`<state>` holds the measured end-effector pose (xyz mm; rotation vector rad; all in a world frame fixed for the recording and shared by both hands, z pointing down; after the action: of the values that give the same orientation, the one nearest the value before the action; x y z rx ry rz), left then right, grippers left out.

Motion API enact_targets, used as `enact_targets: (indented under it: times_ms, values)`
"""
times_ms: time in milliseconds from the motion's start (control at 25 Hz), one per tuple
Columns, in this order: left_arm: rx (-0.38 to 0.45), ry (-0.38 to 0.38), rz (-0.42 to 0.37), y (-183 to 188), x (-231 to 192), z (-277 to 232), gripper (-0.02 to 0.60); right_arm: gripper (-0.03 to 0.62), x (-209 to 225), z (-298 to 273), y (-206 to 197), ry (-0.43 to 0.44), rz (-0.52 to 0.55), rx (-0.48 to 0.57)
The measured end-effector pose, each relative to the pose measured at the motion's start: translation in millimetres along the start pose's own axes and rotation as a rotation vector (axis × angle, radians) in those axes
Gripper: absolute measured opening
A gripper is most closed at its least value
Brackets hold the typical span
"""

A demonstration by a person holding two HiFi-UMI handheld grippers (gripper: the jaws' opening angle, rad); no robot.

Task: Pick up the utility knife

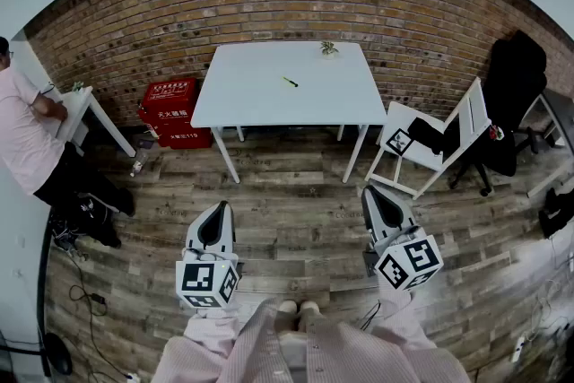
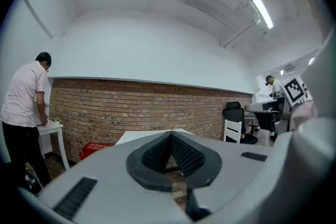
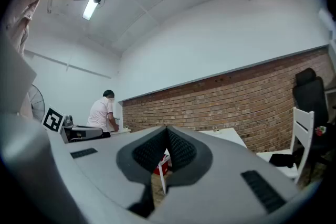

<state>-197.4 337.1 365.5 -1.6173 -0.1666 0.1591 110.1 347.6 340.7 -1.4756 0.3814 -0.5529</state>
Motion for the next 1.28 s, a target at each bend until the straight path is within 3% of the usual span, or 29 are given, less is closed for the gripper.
enact_targets:
  times_ms: [120, 360, 680, 1160, 1280]
  values:
    - [-0.005, 0.006, 0.003, -2.0, 0.2, 1.6, -0.008, 0.003, 0.9, 1.9, 1.3, 0.010, -0.010, 0.024]
    - [-0.020, 0.009, 0.021, -8.3, 7.1, 2.3, -0.008, 0.003, -4.5, 2.4, 4.3, 0.115, -0.013, 0.086]
    - [-0.010, 0.016, 0.027, -8.5, 21.0, -7.7, -0.008, 0.006, 22.3, 0.7, -5.0, 0.063, -0.006, 0.054]
    - [-0.010, 0.077, 0.048, -11.1, 35.0, -21.3, -0.008, 0.147, 54.3, -3.9, -11.6, 0.088, -0.033, 0.036]
    - [-0.021, 0.080, 0.053, -14.3, 35.6, -23.7, -0.008, 0.153, 57.0, -8.2, -15.8, 0.095, -0.042, 0.022]
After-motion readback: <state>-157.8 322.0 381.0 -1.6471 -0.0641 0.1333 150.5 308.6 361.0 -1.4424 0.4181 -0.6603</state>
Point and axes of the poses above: the fingertips, and each gripper's own axes: z backward along the fingers, x to its right, y out of its top, the point moved 4 cm from there along z, backward along the fingers, and after that the axes turned 10 degrees about y, right-handed, at the moved point
